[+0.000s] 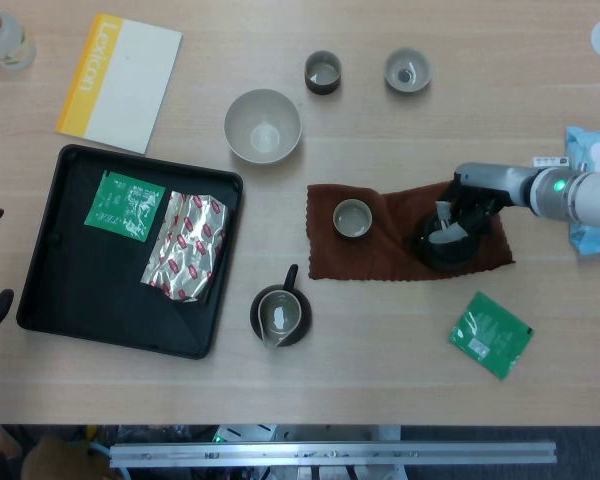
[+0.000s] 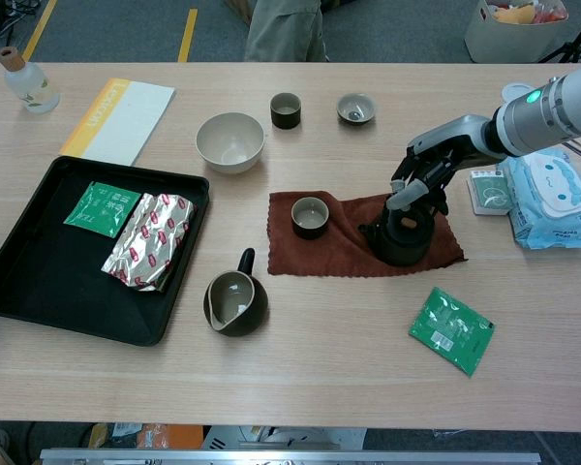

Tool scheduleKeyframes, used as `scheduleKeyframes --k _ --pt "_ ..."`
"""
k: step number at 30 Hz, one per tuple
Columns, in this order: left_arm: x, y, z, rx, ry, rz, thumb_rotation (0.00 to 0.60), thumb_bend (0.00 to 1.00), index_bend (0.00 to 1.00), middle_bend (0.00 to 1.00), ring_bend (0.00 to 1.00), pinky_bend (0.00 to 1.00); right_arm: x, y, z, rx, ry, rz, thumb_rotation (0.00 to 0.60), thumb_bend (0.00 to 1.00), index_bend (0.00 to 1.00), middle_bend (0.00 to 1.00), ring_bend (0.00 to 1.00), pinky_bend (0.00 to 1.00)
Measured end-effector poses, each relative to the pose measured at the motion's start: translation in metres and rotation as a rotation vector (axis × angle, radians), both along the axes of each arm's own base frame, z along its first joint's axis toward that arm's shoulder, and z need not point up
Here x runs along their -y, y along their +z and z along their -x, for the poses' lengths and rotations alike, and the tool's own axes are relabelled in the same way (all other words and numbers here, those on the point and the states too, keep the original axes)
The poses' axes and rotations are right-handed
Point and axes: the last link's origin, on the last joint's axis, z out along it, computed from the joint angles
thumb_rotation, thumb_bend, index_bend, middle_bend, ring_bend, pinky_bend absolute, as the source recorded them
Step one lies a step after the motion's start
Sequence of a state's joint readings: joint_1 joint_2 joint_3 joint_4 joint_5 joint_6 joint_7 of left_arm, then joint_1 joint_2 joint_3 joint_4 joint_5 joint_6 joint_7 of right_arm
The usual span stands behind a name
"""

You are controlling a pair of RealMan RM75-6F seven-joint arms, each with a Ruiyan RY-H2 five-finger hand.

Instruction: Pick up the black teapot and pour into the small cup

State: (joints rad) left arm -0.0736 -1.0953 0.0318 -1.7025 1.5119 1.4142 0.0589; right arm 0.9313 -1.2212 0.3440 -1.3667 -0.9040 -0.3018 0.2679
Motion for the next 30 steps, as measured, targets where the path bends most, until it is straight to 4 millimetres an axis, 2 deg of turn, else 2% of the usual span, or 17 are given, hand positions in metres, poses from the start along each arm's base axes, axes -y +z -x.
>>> scheduleKeyframes --k 4,8,13,17,22,25,30 --pt "0.0 0.0 0.0 -0.001 0.001 0.0 0.6 0.29 0.11 0.15 0.16 0.17 0.003 0.004 0.001 0.009 -0.004 0.022 0.372 0.13 0.6 0.73 0.73 0.4" --pt "-0.001 -0.001 0.0 -0.001 0.0 0.004 0.6 0.29 0.11 0.15 0.16 0.17 0.005 0.007 0.001 0.018 -0.004 0.048 0.307 0.1 0.6 0.73 0.73 0.4" --pt "-0.001 -0.001 0.0 -0.002 -0.001 0.007 0.6 0.29 0.11 0.15 0.16 0.17 0.005 0.008 0.003 0.014 -0.006 0.05 0.305 0.1 0.61 0.78 0.78 0.39" --pt "-0.001 -0.001 0.0 -0.004 0.0 0.008 0.6 0.29 0.11 0.15 0.16 0.17 0.007 0.007 0.005 0.016 -0.016 0.066 0.313 0.1 0.7 0.81 0.82 0.39" --pt "-0.002 0.0 -0.001 -0.007 -0.003 0.007 0.6 0.29 0.11 0.15 0.16 0.17 0.008 0.007 0.004 0.021 -0.012 0.084 0.333 0.11 0.73 0.83 0.84 0.39" --pt "-0.003 0.0 -0.002 -0.007 -0.005 0.007 0.6 0.29 0.11 0.15 0.16 0.17 0.009 0.009 0.003 0.025 0.0 0.1 0.336 0.16 0.73 0.83 0.84 0.39" --pt "-0.003 -0.001 -0.003 -0.006 -0.01 0.009 0.6 0.29 0.11 0.15 0.16 0.17 0.009 0.015 -0.001 0.037 0.021 0.127 0.359 0.35 0.73 0.83 0.84 0.39"
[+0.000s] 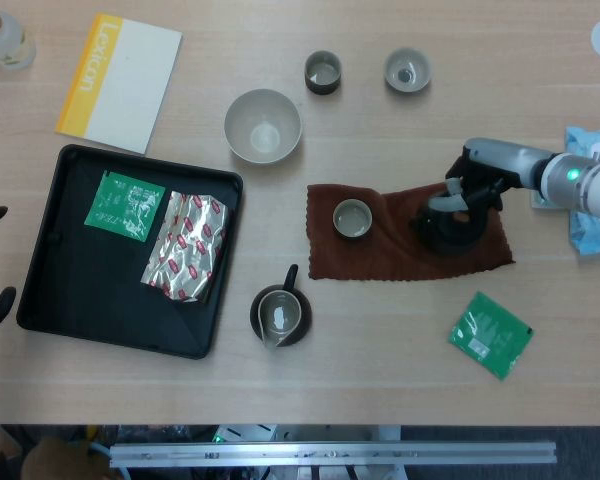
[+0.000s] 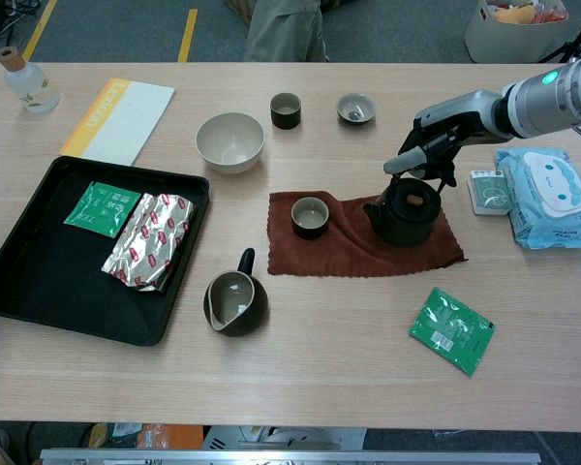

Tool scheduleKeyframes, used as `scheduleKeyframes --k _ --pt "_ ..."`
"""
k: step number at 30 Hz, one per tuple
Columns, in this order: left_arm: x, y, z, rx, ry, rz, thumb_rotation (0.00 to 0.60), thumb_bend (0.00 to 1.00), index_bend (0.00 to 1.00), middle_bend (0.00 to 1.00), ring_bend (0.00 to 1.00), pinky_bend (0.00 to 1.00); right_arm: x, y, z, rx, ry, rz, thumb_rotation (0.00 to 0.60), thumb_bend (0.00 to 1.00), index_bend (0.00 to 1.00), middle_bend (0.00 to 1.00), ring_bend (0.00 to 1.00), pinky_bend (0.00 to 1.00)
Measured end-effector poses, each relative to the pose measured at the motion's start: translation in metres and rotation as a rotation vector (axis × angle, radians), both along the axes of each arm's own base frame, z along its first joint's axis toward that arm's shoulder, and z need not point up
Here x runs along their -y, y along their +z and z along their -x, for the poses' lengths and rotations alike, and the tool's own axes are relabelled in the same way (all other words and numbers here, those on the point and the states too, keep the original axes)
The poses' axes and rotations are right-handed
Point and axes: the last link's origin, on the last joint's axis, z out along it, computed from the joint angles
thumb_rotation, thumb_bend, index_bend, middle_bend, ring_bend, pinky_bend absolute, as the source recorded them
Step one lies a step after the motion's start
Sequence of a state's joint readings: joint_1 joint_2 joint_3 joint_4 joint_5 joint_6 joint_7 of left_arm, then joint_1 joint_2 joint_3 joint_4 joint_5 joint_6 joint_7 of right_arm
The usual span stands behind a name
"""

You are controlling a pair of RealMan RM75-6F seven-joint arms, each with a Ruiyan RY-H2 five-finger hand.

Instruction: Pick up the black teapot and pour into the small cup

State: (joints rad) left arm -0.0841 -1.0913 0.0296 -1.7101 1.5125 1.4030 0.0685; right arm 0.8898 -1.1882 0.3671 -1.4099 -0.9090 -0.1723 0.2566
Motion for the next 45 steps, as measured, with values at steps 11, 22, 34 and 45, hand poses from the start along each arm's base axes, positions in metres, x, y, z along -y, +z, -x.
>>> scheduleKeyframes --k 11,22,34,45 --pt "-0.001 0.001 0.0 0.002 -0.004 -0.003 0.6 0.29 0.11 0.15 0.16 0.17 0.004 0.011 -0.005 0.037 0.003 0.052 0.374 0.41 0.73 0.83 0.85 0.39" --pt "0.0 0.001 0.001 0.005 -0.002 -0.003 0.6 0.29 0.11 0.15 0.16 0.17 0.008 0.021 -0.009 0.053 0.01 0.097 0.384 0.24 0.76 0.85 0.87 0.39" --pt "0.0 0.0 0.0 0.005 -0.006 0.0 0.6 0.29 0.11 0.15 0.16 0.17 0.009 0.026 -0.008 0.062 0.008 0.125 0.403 0.12 0.76 0.86 0.88 0.39" --pt "0.0 -0.001 -0.003 0.006 -0.015 0.002 0.6 0.29 0.11 0.15 0.16 0.17 0.011 0.036 -0.011 0.044 0.053 0.165 0.444 0.25 0.76 0.86 0.88 0.39"
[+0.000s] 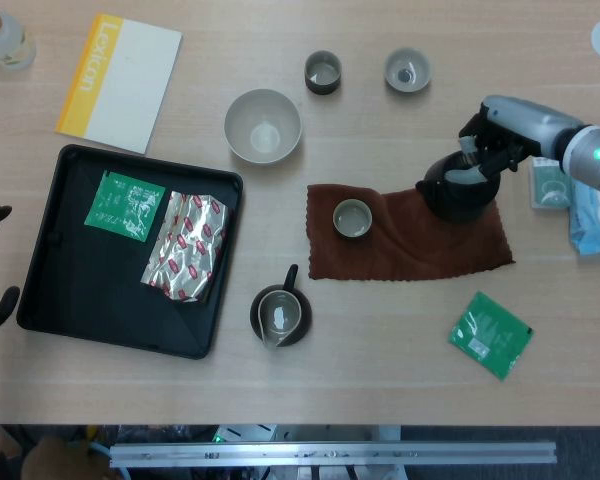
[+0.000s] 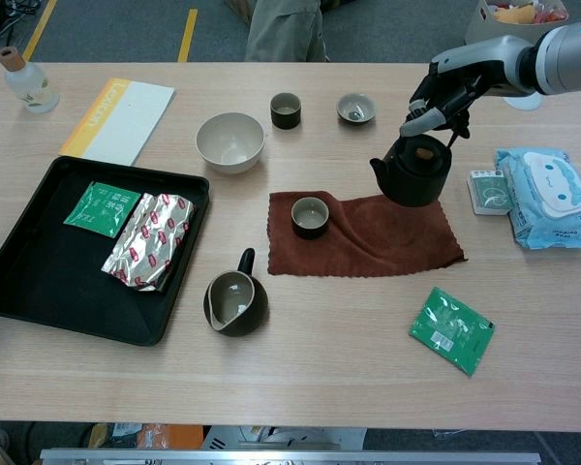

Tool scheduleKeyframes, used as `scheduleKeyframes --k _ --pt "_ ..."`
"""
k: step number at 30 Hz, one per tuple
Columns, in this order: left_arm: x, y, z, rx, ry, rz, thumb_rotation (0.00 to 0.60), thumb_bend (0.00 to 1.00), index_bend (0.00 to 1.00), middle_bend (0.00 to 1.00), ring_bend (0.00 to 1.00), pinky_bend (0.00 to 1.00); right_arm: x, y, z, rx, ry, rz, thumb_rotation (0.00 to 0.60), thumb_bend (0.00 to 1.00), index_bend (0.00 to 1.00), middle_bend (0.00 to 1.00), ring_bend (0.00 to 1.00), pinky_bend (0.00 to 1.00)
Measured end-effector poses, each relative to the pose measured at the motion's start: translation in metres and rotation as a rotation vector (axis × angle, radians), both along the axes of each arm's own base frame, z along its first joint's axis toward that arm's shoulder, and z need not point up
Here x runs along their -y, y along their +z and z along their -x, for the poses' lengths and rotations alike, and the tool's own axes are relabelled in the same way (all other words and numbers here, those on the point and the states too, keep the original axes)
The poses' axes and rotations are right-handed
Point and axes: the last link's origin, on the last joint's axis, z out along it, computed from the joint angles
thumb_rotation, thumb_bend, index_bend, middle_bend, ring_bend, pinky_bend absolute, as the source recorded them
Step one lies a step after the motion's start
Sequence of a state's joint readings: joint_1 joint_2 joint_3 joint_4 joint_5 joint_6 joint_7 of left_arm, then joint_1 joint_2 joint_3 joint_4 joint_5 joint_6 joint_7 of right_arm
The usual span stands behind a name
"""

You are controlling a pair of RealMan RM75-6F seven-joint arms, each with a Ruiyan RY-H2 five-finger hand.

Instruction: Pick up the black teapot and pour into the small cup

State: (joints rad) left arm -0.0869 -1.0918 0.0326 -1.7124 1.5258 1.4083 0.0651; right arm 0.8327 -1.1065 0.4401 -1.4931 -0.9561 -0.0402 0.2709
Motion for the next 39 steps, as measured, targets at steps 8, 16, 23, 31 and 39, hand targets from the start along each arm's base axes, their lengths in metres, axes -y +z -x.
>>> scheduleKeyframes --k 8,16,23,31,39 --pt "0.0 0.0 0.0 0.002 -0.004 0.0 0.6 0.29 0.11 0.15 0.16 0.17 -0.001 0.005 -0.002 -0.011 0.029 0.027 0.453 0.34 0.77 0.86 0.89 0.39" --pt "0.0 0.0 0.0 0.001 -0.004 -0.001 0.6 0.29 0.11 0.16 0.16 0.17 -0.002 0.008 -0.005 -0.012 0.06 0.049 0.46 0.39 0.78 0.87 0.89 0.39" --pt "0.0 0.0 0.001 0.001 0.0 0.002 0.6 0.29 0.11 0.17 0.16 0.17 -0.004 0.013 -0.005 -0.048 0.069 0.007 0.461 0.38 0.79 0.87 0.9 0.39" --pt "0.001 -0.001 0.002 0.001 0.0 0.003 0.6 0.29 0.11 0.17 0.16 0.17 -0.004 0.017 -0.004 -0.065 0.076 -0.012 0.459 0.37 0.86 0.89 0.91 0.39" --pt "0.0 -0.001 0.001 0.001 -0.003 0.004 0.6 0.29 0.11 0.17 0.16 0.17 -0.006 0.018 0.003 -0.055 0.069 -0.011 0.442 0.16 0.91 0.91 0.93 0.4"
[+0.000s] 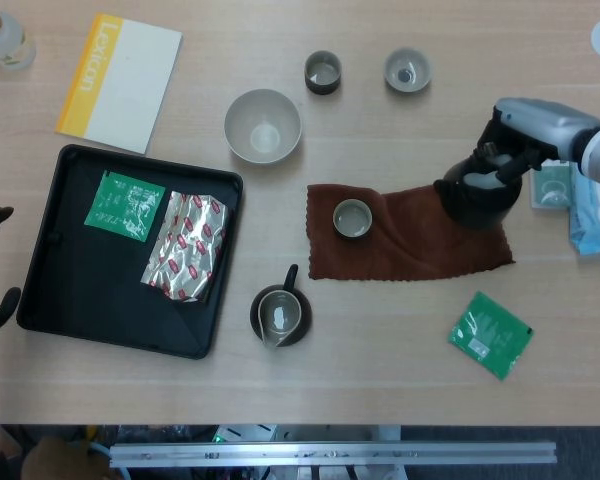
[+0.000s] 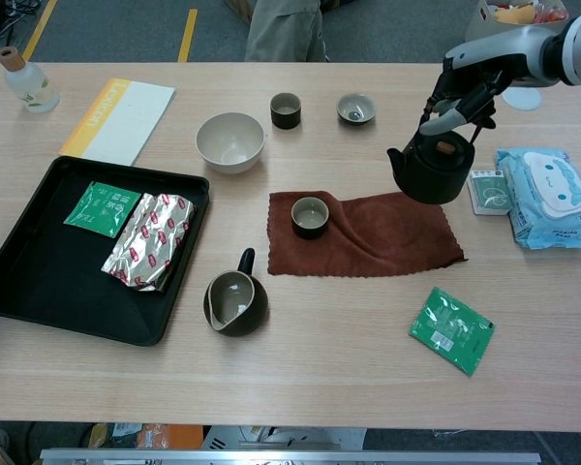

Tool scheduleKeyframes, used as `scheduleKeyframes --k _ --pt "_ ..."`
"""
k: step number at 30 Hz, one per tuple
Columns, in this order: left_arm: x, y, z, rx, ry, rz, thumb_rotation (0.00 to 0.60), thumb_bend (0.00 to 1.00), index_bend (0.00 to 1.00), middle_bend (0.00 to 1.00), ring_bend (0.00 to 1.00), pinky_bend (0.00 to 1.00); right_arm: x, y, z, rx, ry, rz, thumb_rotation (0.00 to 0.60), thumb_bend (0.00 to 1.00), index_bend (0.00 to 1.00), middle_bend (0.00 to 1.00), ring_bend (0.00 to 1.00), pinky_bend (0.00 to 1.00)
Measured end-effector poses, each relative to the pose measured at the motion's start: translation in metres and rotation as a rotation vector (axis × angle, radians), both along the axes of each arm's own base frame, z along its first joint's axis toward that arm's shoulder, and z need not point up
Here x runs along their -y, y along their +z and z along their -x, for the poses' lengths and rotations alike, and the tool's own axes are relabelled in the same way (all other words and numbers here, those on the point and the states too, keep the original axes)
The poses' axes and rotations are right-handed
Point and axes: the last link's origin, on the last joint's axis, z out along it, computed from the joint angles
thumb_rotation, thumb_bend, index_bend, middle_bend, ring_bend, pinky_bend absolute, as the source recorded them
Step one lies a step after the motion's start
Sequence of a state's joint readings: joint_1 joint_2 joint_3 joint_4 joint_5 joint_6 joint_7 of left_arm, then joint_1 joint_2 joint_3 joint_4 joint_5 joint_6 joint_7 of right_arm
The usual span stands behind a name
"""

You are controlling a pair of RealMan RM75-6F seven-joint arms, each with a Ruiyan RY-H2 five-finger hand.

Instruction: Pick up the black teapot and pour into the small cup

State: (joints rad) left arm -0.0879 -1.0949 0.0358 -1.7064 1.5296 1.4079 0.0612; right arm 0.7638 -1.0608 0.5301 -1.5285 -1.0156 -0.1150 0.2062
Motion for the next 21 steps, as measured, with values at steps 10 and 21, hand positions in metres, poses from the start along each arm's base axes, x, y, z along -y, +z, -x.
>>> scheduleKeyframes --k 10,21 --pt "0.0001 -0.0002 -0.0008 -0.002 -0.001 0.003 0.6 0.29 0.11 0.17 0.16 0.17 -0.0005 -0.001 0.0004 0.016 -0.001 -0.018 0.408 0.42 0.92 0.91 0.93 0.4" --pt "0.0 -0.0002 -0.0024 -0.002 -0.006 0.004 0.6 0.29 0.11 0.17 0.16 0.17 -0.0014 -0.0013 0.0016 0.029 0.011 -0.026 0.409 0.56 0.93 0.91 0.94 0.41"
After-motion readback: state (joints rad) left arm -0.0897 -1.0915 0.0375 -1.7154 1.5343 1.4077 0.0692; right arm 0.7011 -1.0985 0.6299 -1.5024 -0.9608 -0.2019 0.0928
